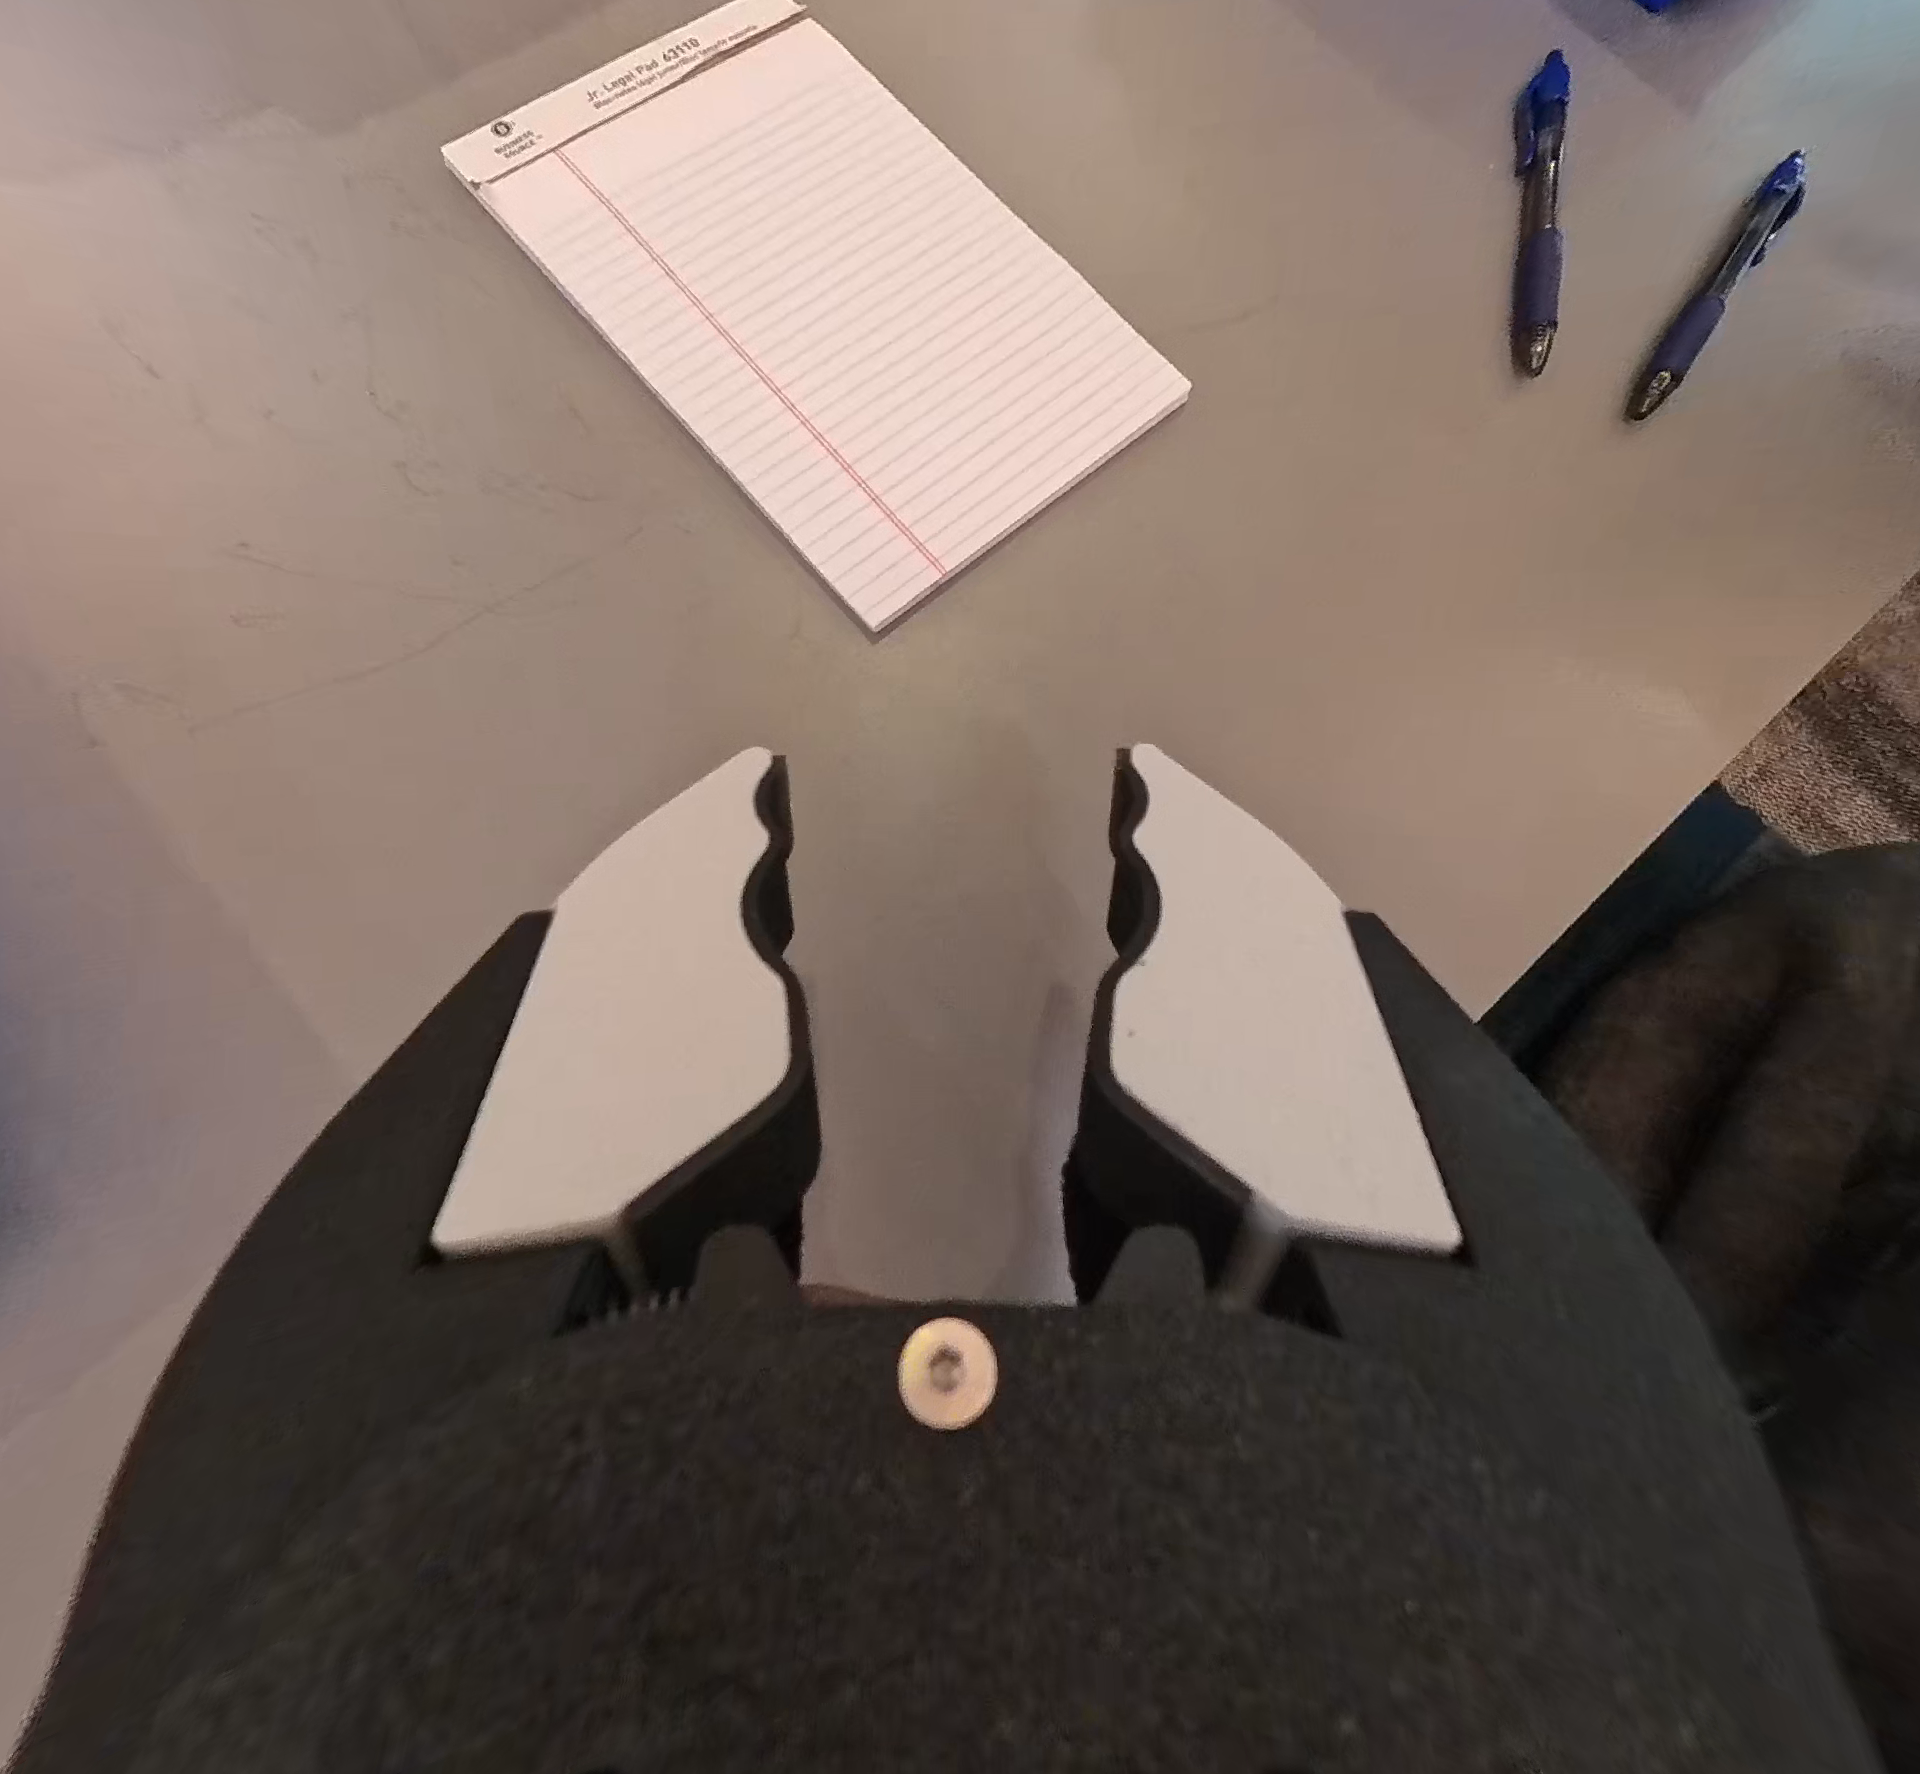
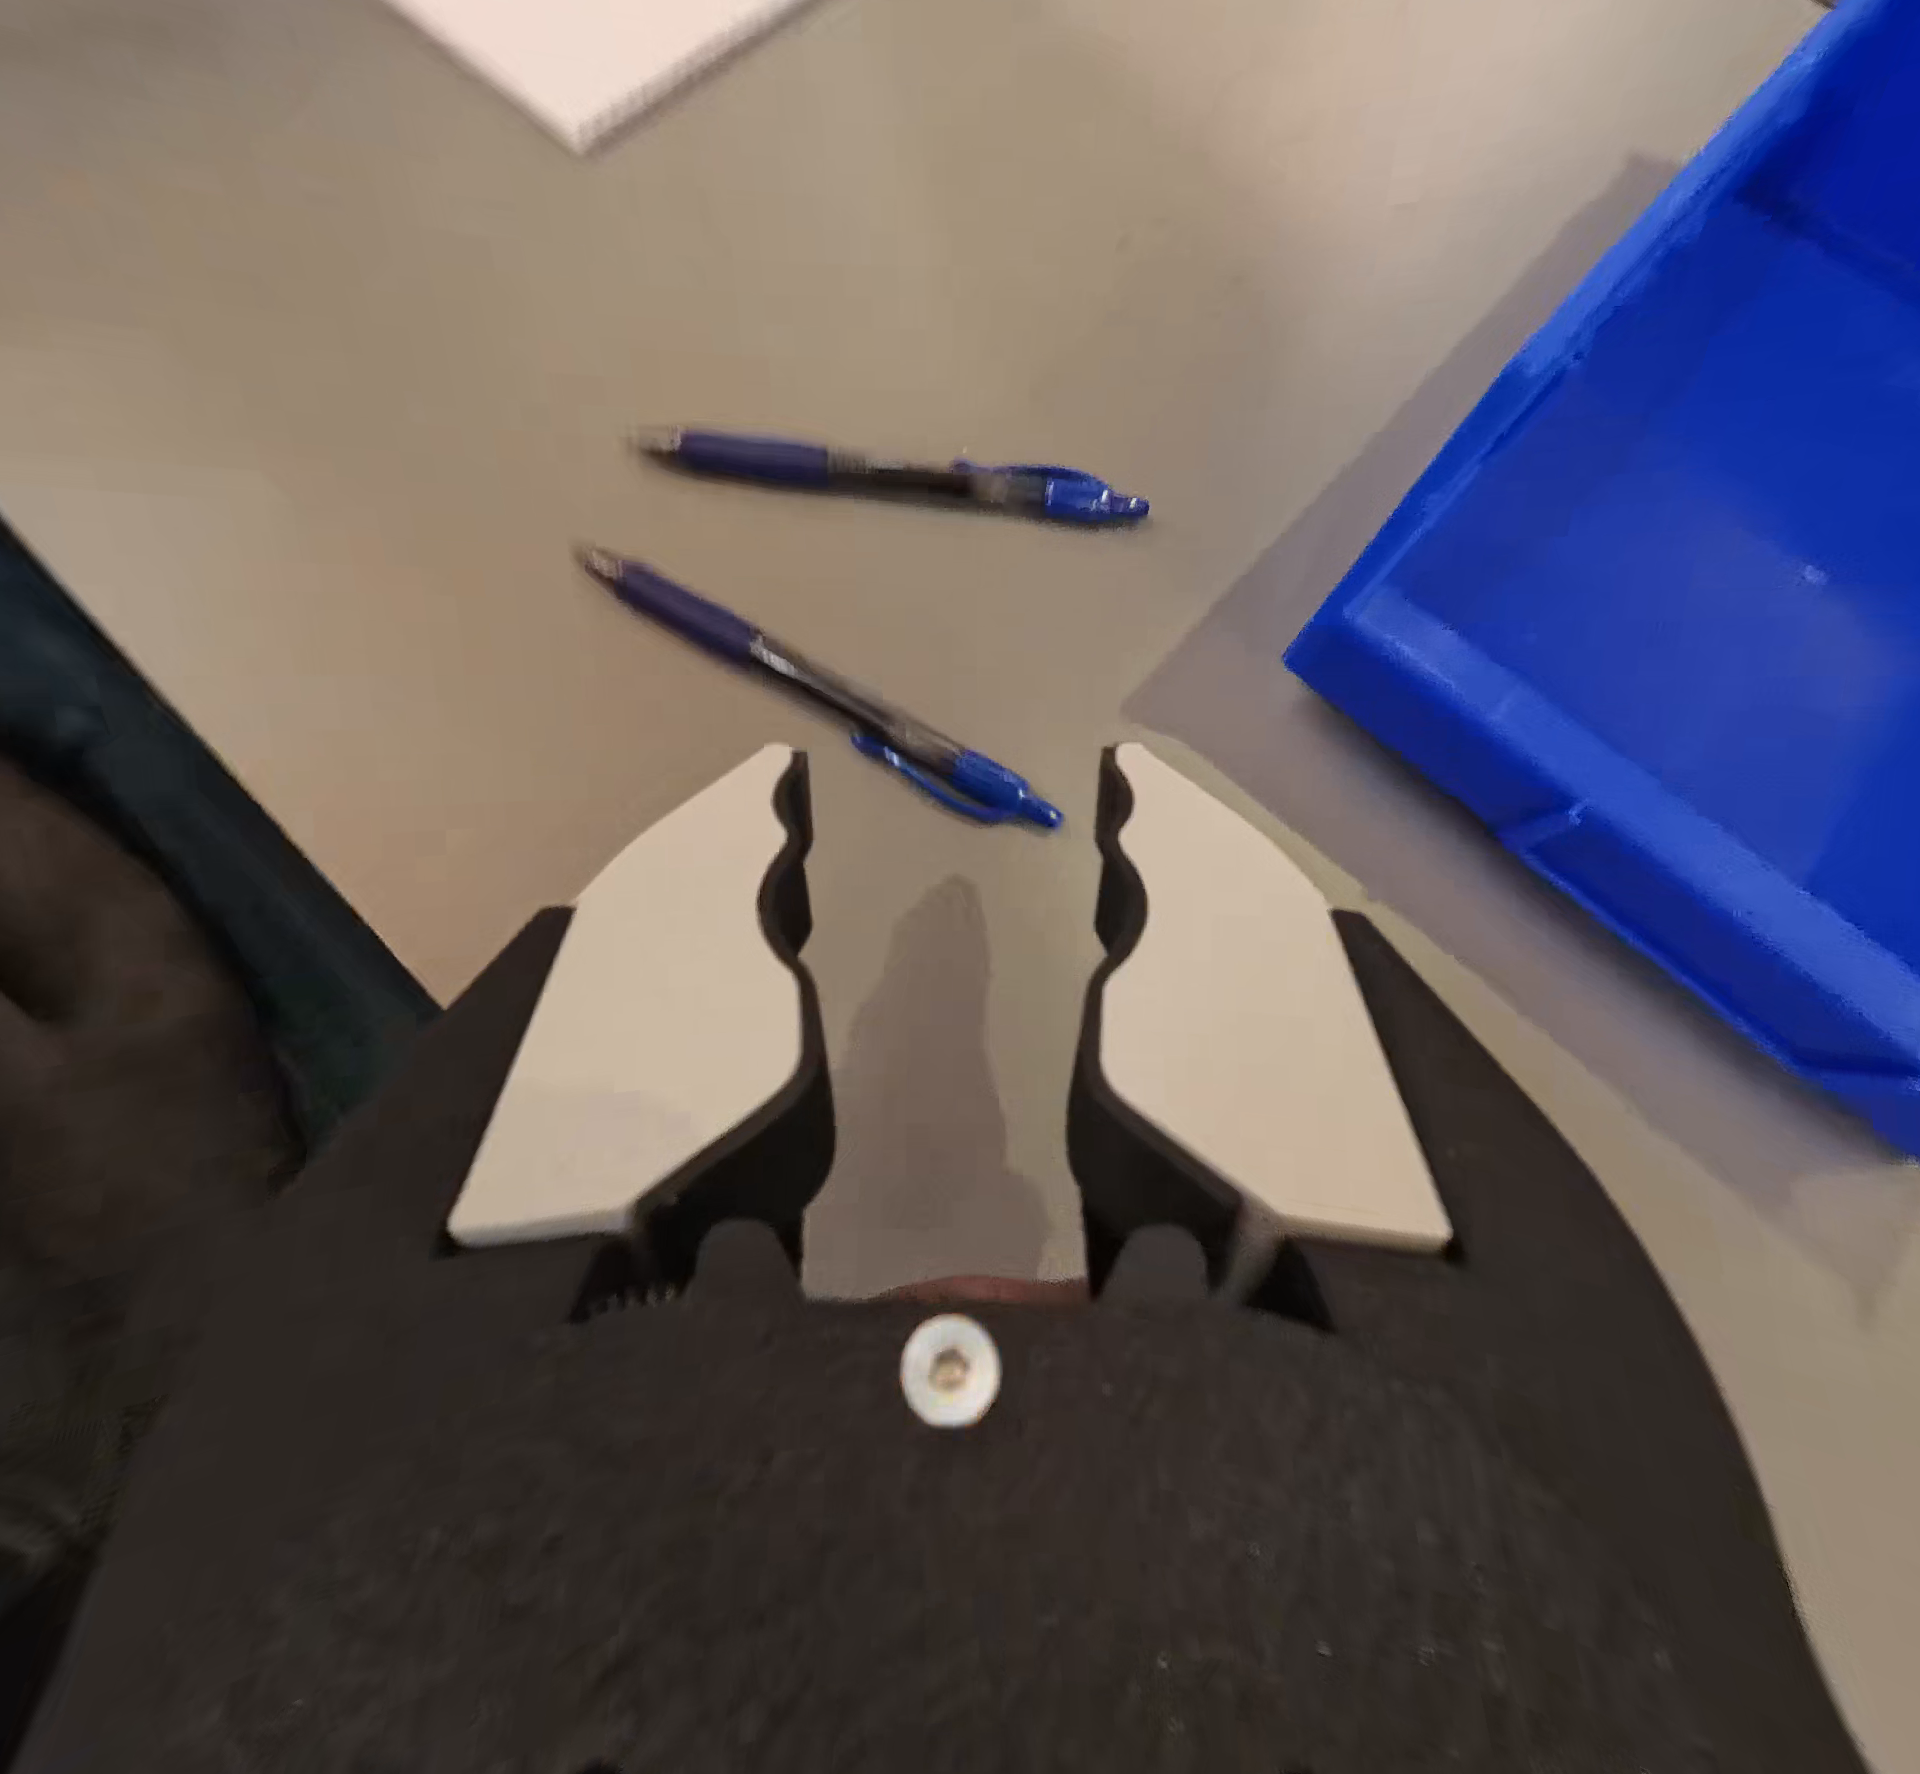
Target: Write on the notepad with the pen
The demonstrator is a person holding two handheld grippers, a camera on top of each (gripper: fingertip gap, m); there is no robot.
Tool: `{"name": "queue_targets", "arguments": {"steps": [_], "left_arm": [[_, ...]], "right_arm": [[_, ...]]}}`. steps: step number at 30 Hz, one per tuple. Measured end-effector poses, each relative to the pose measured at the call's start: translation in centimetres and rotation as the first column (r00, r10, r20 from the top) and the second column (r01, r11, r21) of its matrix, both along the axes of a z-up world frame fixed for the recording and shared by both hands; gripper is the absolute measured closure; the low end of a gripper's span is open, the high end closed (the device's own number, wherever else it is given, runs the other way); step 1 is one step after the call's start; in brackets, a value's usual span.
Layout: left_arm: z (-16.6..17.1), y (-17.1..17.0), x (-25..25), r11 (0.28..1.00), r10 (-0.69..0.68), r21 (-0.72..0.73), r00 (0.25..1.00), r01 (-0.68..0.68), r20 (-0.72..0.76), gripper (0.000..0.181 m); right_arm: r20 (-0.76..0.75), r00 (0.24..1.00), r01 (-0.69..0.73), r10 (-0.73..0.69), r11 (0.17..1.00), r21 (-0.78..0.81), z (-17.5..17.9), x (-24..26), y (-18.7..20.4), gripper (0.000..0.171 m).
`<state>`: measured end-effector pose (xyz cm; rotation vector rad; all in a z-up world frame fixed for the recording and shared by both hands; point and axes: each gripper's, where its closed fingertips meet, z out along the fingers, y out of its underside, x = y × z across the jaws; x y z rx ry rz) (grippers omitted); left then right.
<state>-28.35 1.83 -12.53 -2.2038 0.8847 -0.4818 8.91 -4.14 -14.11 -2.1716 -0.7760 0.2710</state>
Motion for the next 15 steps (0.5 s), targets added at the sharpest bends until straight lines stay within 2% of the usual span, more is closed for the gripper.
{"name": "queue_targets", "arguments": {"steps": [2,5,11,13,15], "left_arm": [[0.1,-0.2,0.2,1.0,-0.017,-0.002,1.0,0.017,0.003,0.123],[0.1,-0.3,0.4,1.0,-0.03,0.003,1.0,0.03,-0.009,0.123],[0.1,-0.4,0.7,0.999,-0.041,0.004,0.998,0.041,-0.037,0.124],[0.1,-0.3,0.8,0.999,-0.046,0.005,0.998,0.046,-0.041,0.124],[0.1,-0.1,0.8,0.999,-0.052,0.007,0.998,0.052,-0.048,0.124]], "right_arm": [[0.067,0.995,-0.079,0.08,0.997,-0.013,-1.1,0.8,0.1,0.117],[0.001,0.988,-0.153,0.153,0.988,-0.033,-1.3,0.4,0.7,0.121],[0.09,0.991,-0.086,0.095,0.991,-0.1,-2.0,-1.3,4.7,0.126],[0.166,0.974,-0.136,0.153,0.985,-0.109,-2.3,-2.3,5.7,0.128],[0.295,0.92,-0.228,0.26,0.964,-0.139,-2.4,-2.6,6.2,0.126]]}}
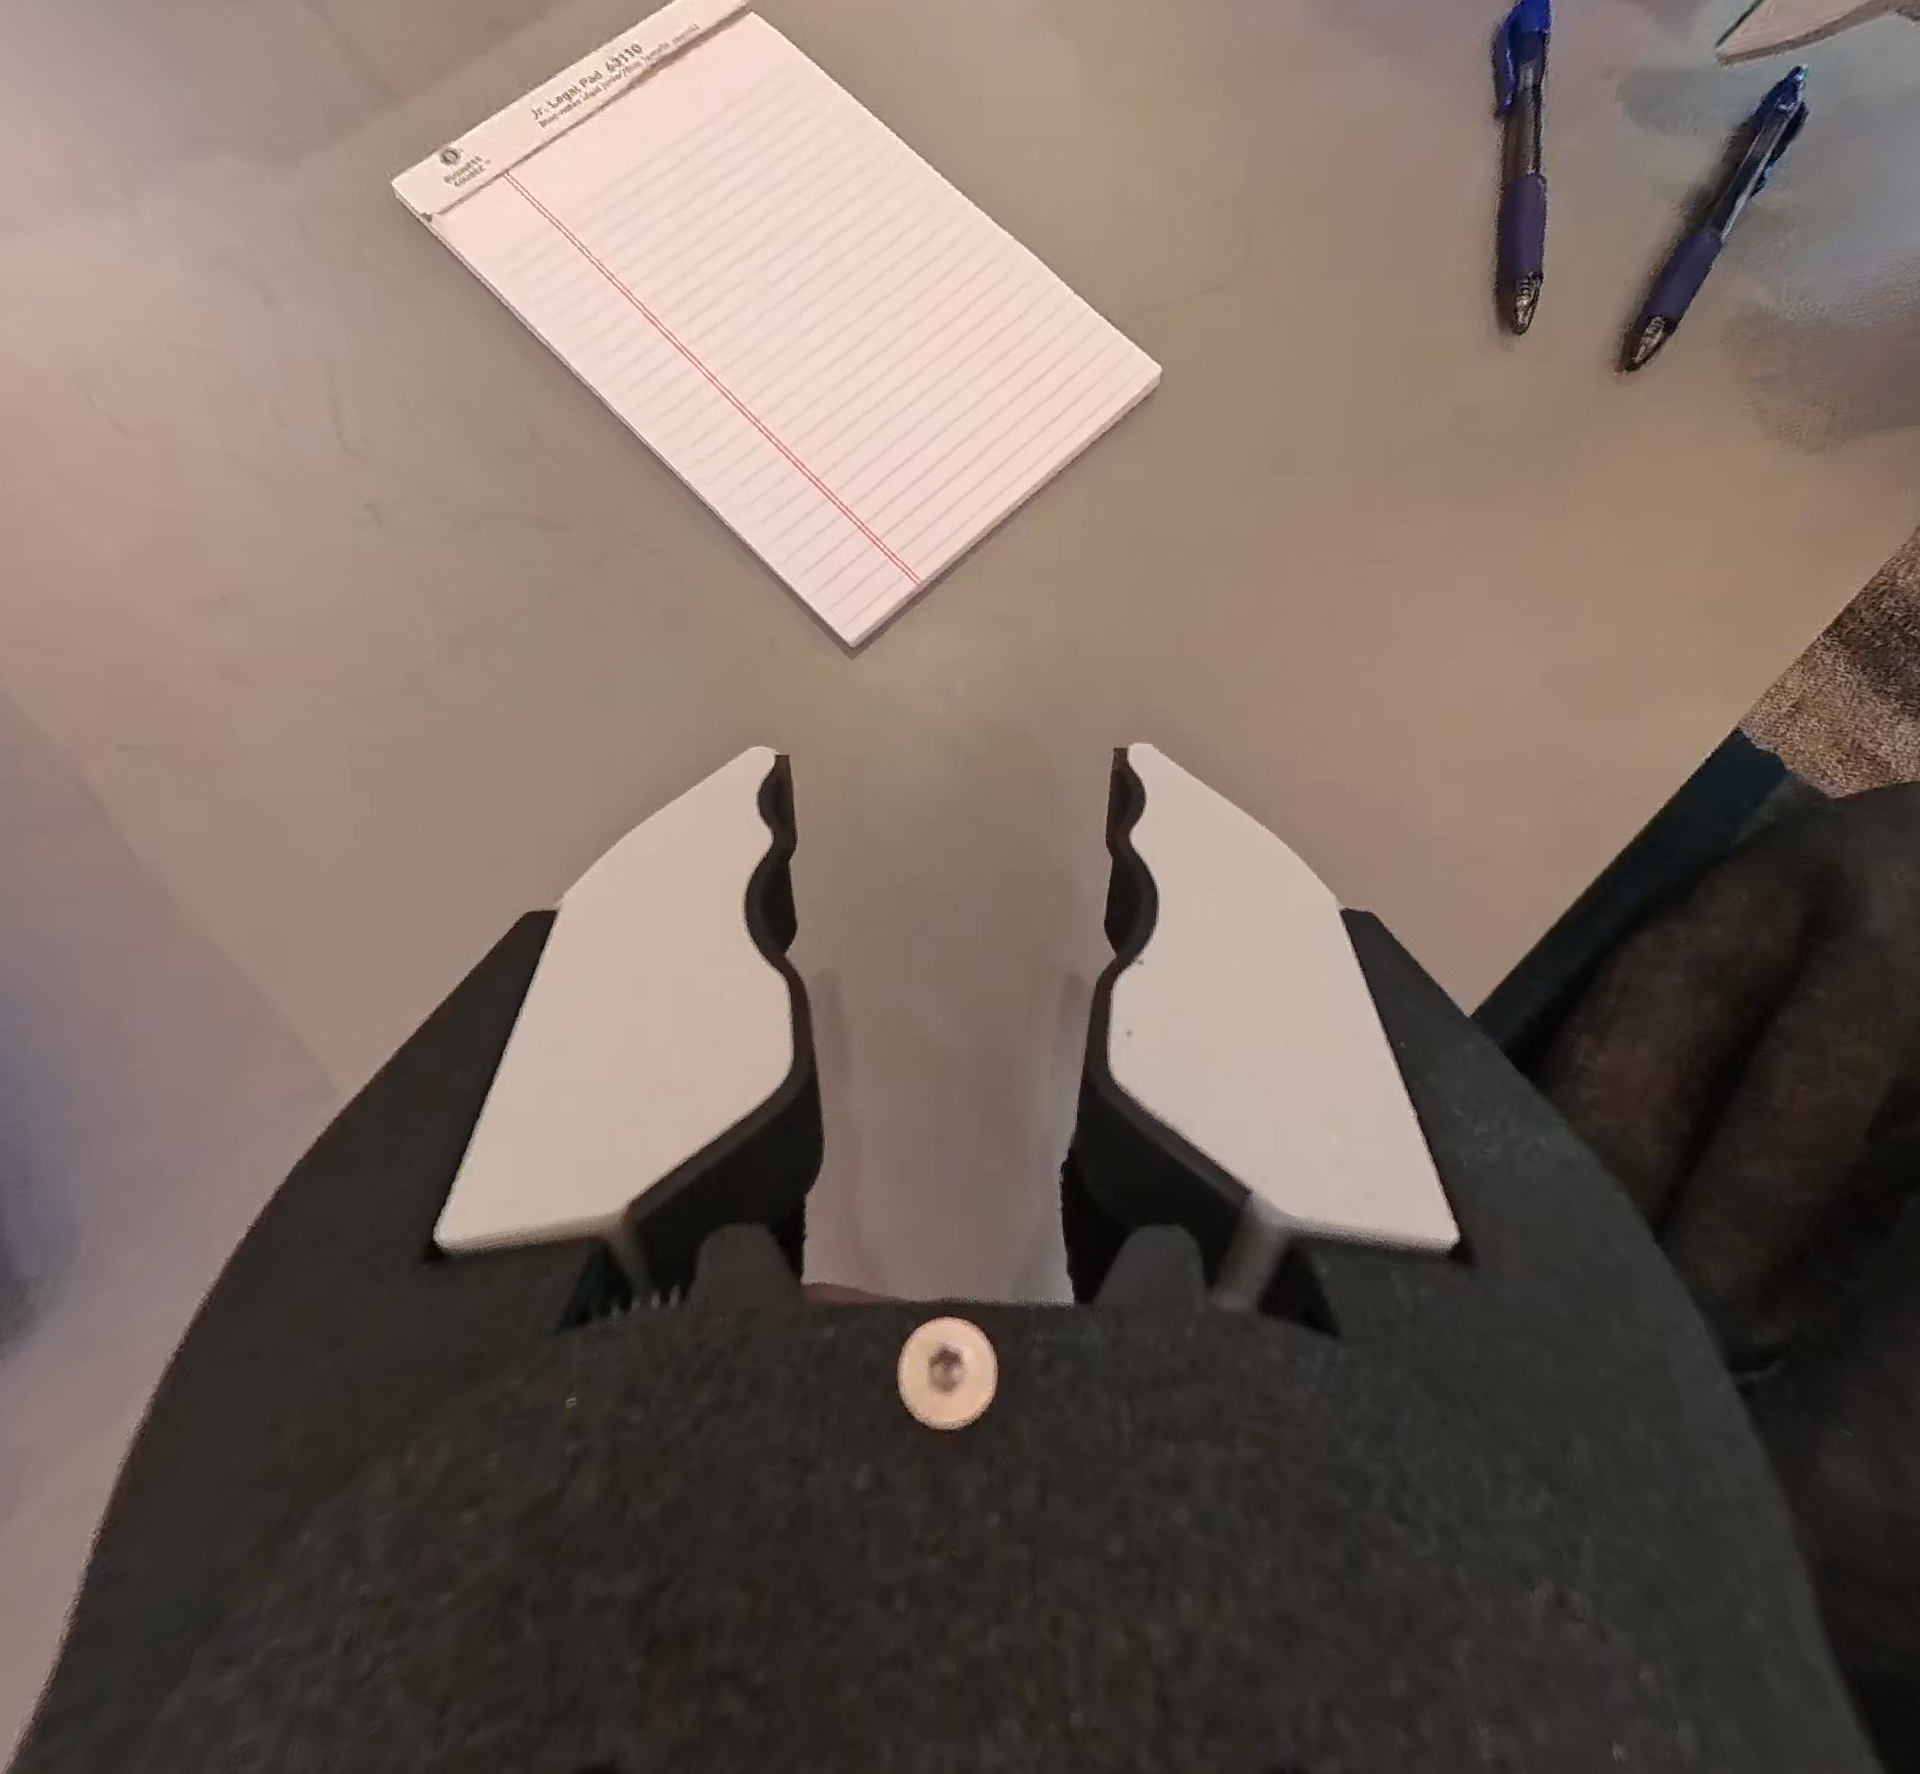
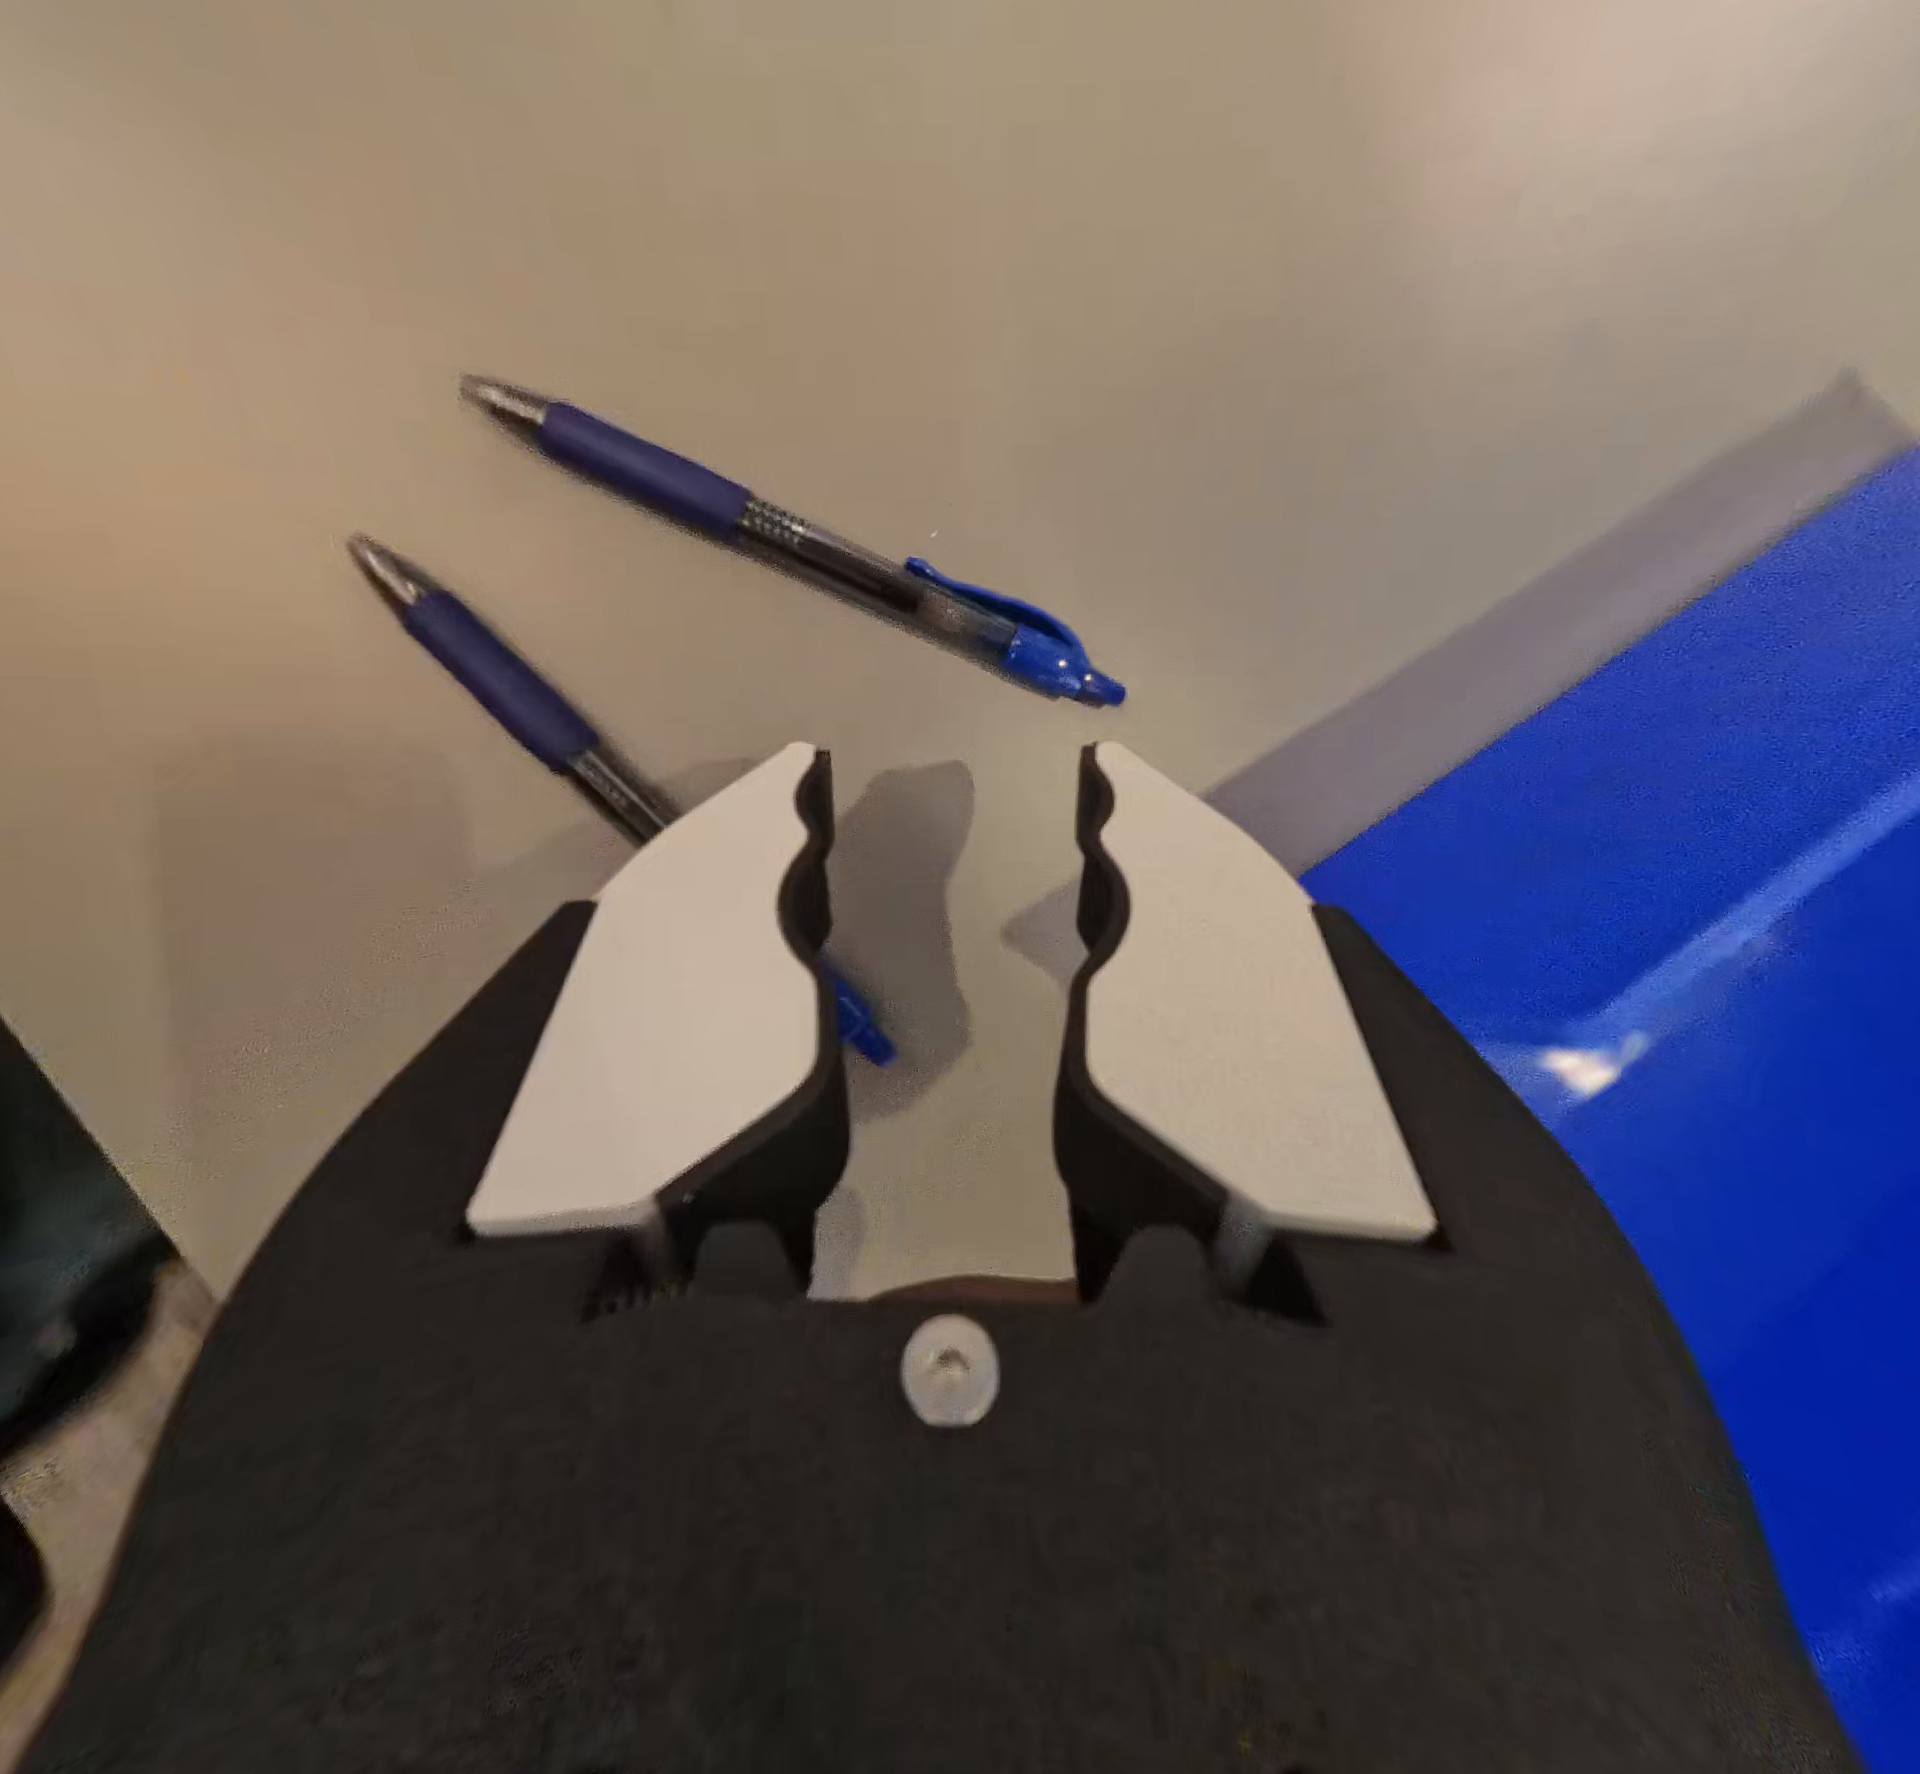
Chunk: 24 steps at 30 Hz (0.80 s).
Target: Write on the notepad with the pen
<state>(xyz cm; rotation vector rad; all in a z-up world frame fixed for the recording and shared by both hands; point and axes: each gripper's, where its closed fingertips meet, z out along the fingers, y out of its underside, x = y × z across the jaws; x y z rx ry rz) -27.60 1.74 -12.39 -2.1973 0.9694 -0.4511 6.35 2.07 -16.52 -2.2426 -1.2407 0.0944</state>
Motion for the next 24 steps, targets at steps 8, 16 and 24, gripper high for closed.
{"name": "queue_targets", "arguments": {"steps": [8,16,24], "left_arm": [[0.1,0.5,-0.1,1.0,-0.018,-0.001,1.0,0.018,-0.008,0.124],[-0.7,0.2,-0.9,1.0,-0.021,-0.013,0.999,0.021,-0.031,0.124],[-0.7,-0.1,-0.9,0.999,-0.038,-0.018,0.999,0.038,-0.031,0.124]], "right_arm": [[0.329,0.865,-0.317,0.377,0.922,-0.224,0.1,-0.5,1.1,0.125],[0.396,0.823,-0.322,0.406,0.909,-0.263,-1.8,0.1,2.7,0.129],[0.512,0.747,-0.296,0.424,0.902,-0.314,-2.5,-0.1,3.2,0.135]]}}
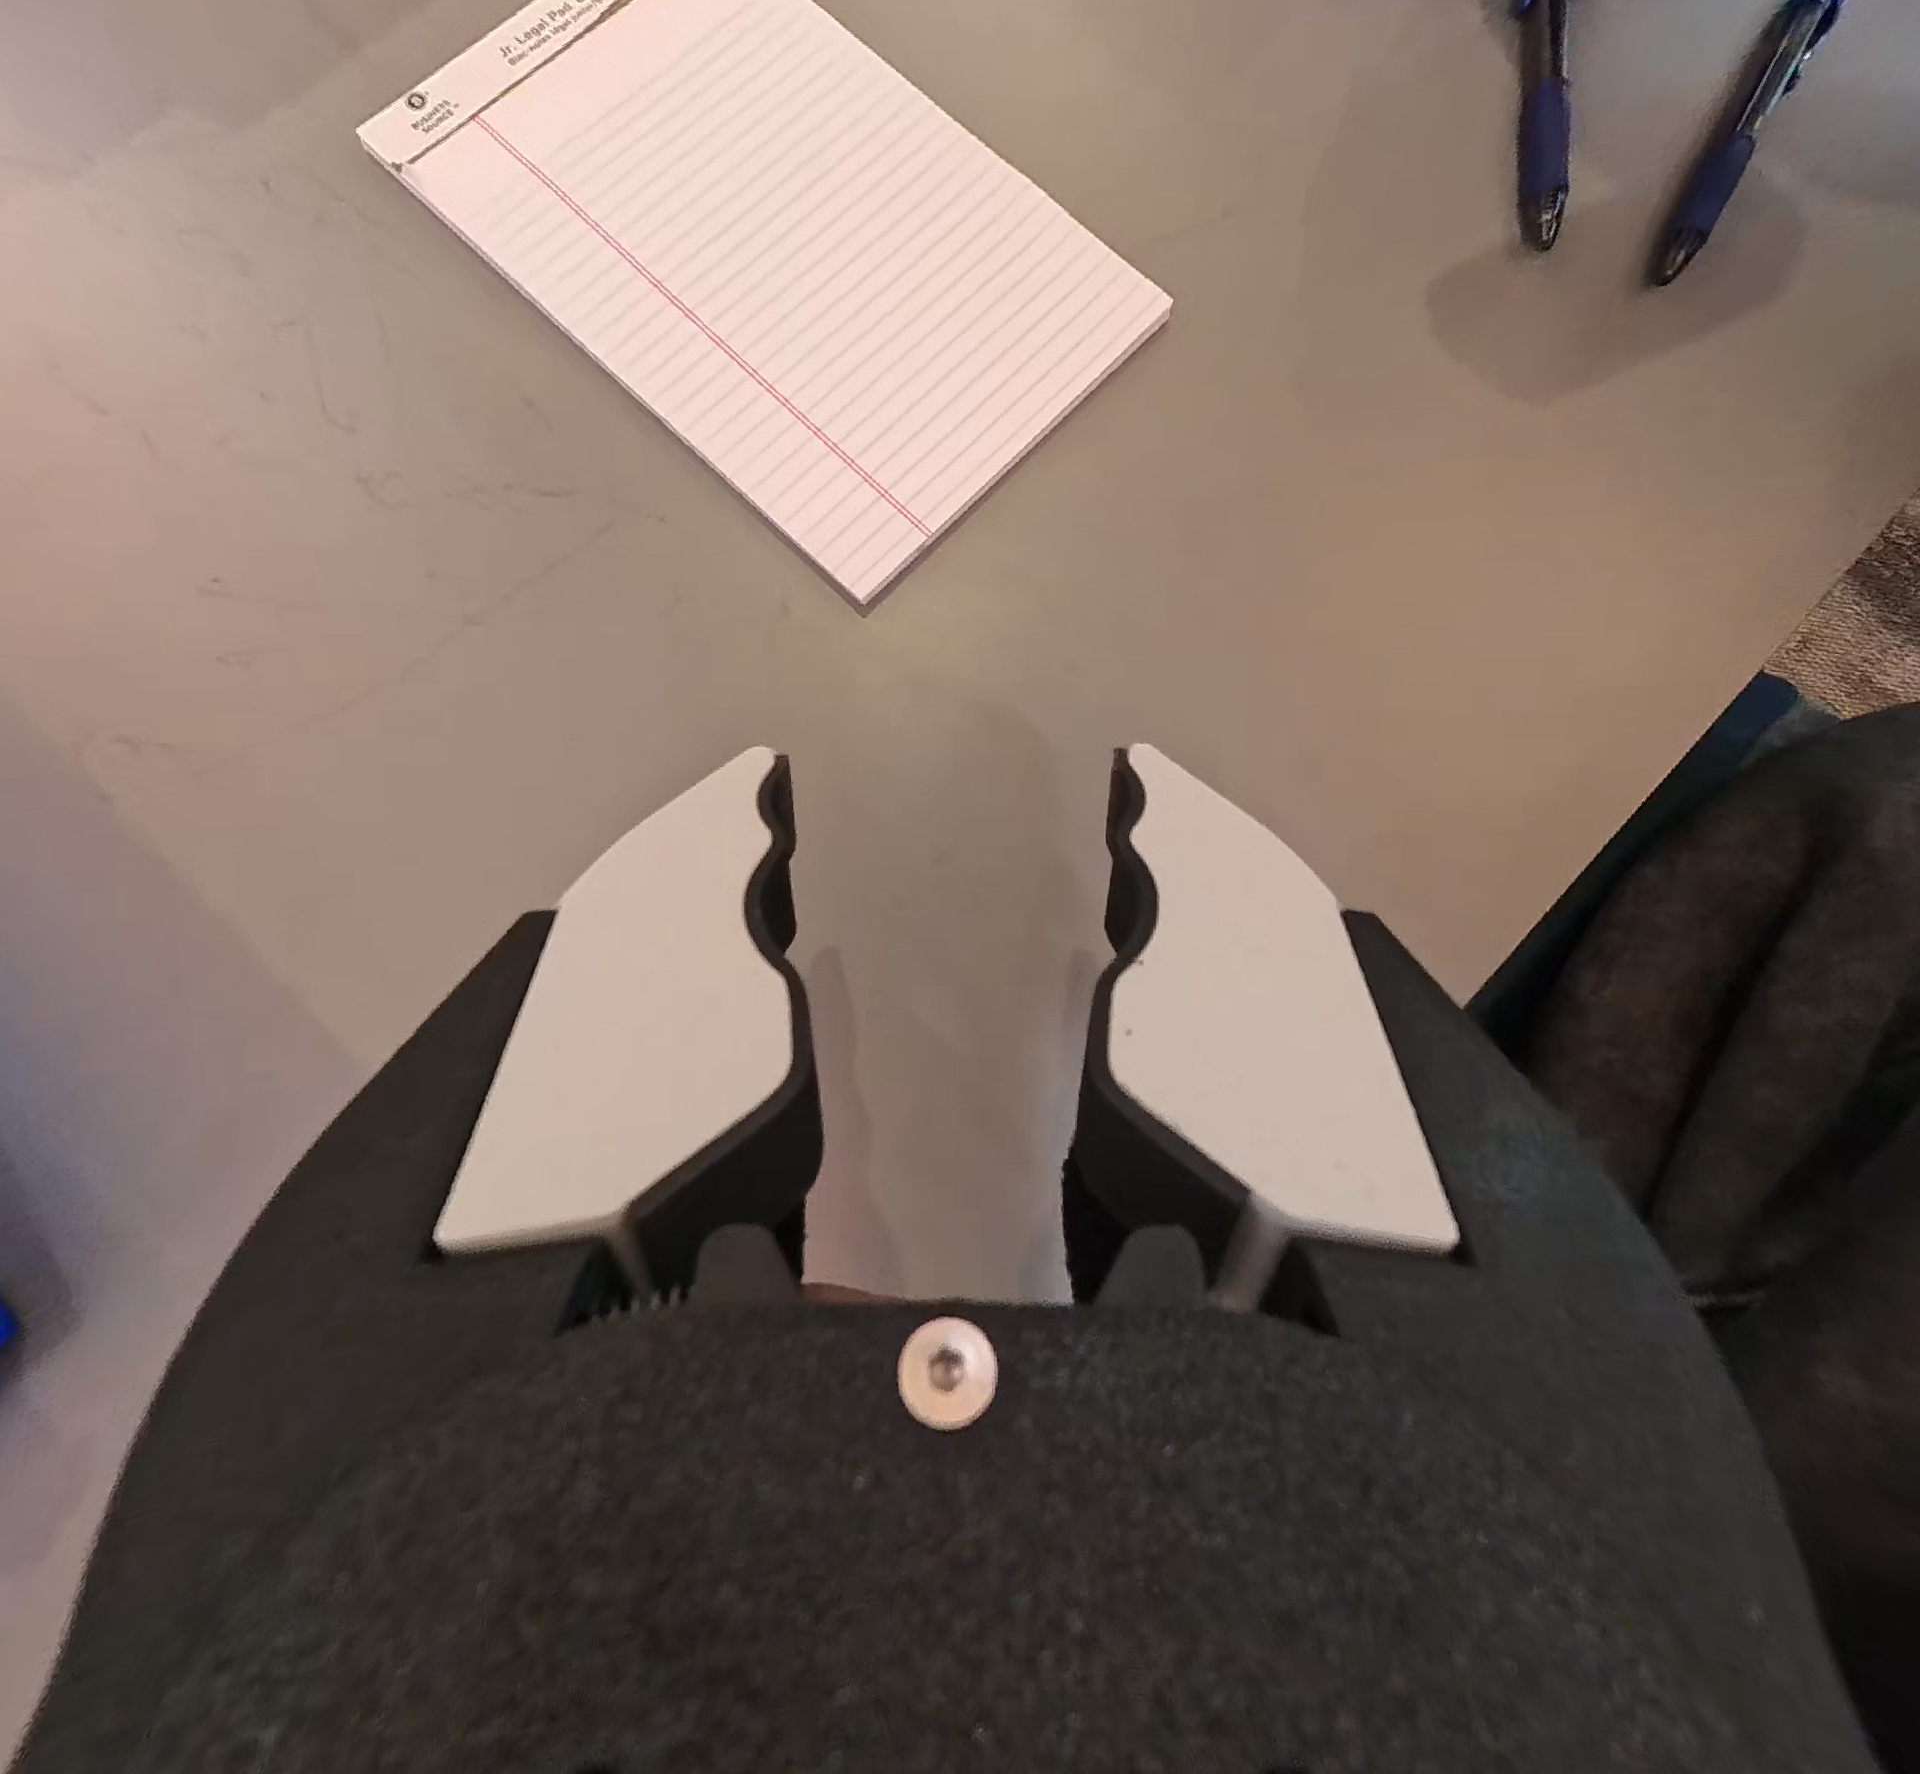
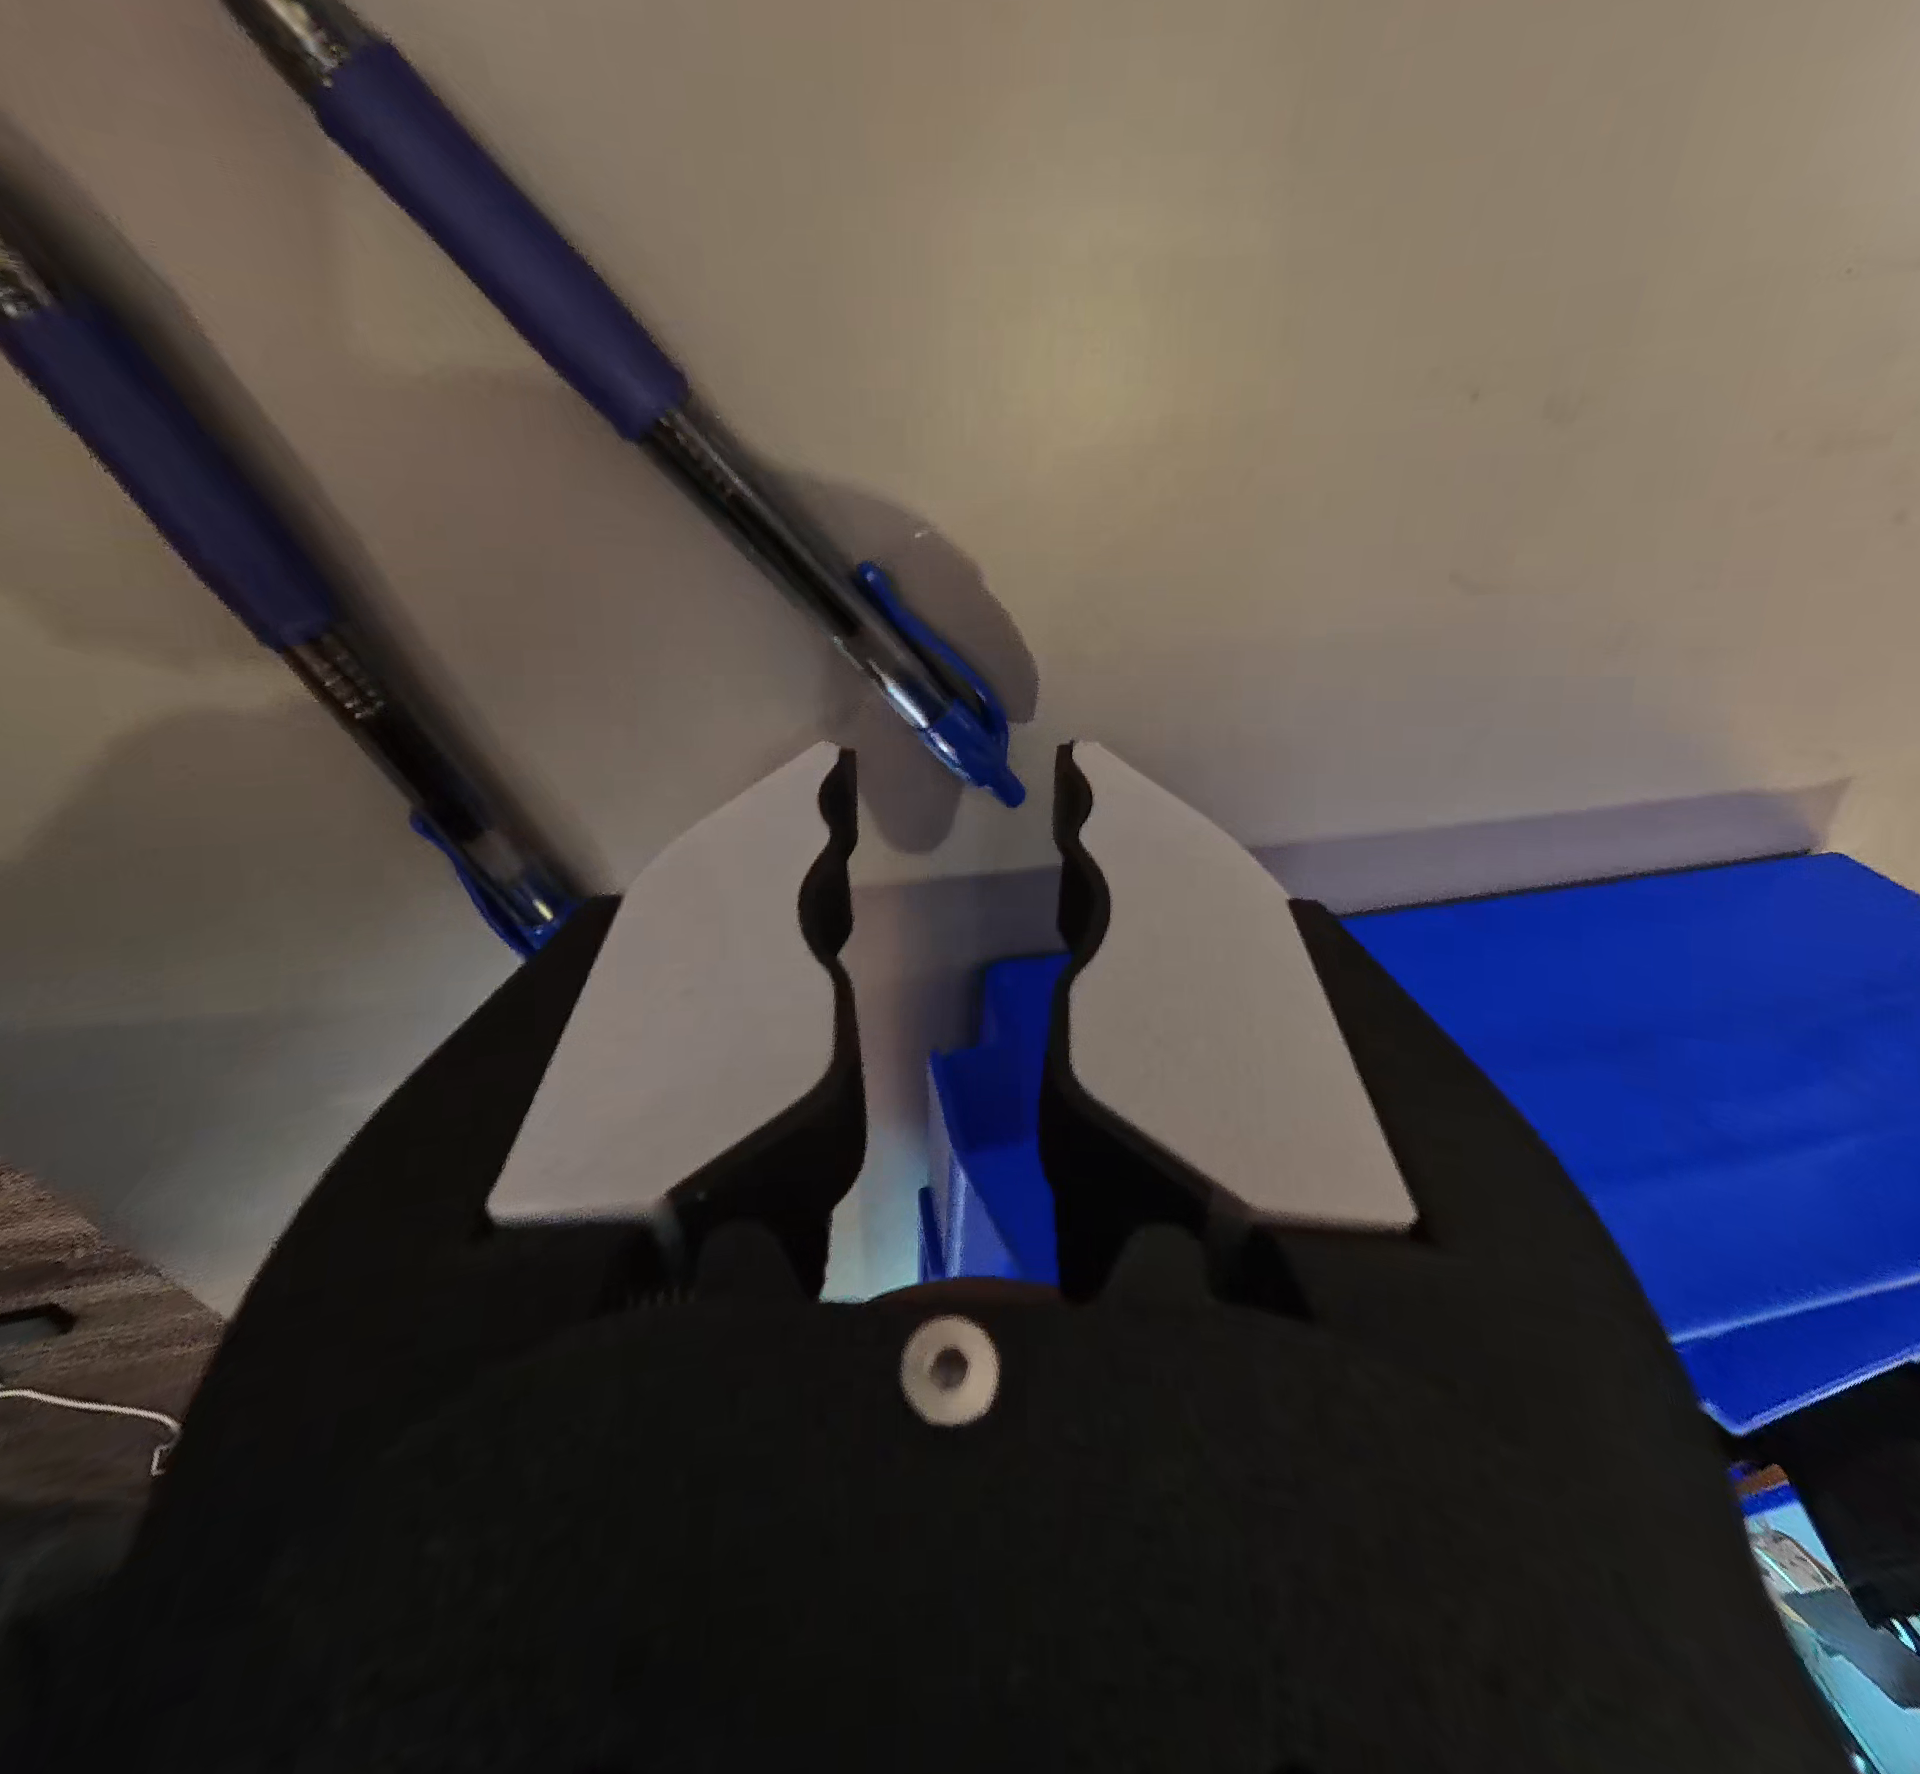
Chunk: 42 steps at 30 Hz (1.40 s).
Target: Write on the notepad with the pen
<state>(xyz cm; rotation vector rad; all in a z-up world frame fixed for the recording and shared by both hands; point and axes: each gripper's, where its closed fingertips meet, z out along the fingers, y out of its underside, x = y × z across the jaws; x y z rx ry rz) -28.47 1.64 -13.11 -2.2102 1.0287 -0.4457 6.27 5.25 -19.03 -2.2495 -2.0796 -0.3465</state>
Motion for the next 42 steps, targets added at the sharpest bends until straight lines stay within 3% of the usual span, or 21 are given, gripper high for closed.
{"name": "queue_targets", "arguments": {"steps": [8,16,24,28,31,37,42], "left_arm": [[-0.1,-0.6,0.2,1.0,-0.023,-0.008,1.0,0.024,0.005,0.123],[0.3,-1.5,0.9,0.998,-0.055,-0.005,0.998,0.056,0.014,0.123],[1.7,-1.8,2.2,0.995,-0.093,0.021,0.995,0.093,0.023,0.124],[2.5,-1.8,3.0,0.992,-0.118,0.048,0.993,0.118,0.012,0.124],[2.5,-2.2,3.3,0.991,-0.128,0.043,0.991,0.127,0.025,0.124],[1.7,-2.9,3.2,0.991,-0.133,0.026,0.991,0.132,0.02,0.124],[1.7,-3.1,2.8,0.991,-0.13,0.021,0.991,0.129,0.031,0.124]], "right_arm": [[0.097,0.995,-0.029,0.031,0.999,-0.017,-0.6,-0.1,-0.4,0.152],[0.018,1.0,0.003,-0.001,0.995,-0.104,-0.5,-0.6,-1.7,0.155],[-0.112,0.991,0.066,-0.075,0.995,-0.079,5.2,-1.2,-3.5,0.156],[-0.288,0.952,0.099,-0.109,0.994,-0.05,8.0,-3.1,-3.3,0.157],[-0.337,0.932,0.143,-0.131,0.99,0.011,8.3,-3.7,-2.1,0.158],[-0.475,0.846,0.277,-0.242,0.961,0.003,5.7,-5.6,0.1,0.16],[-0.552,0.773,0.322,-0.314,0.943,-0.084,3.9,-6.5,-0.6,0.16]]}}
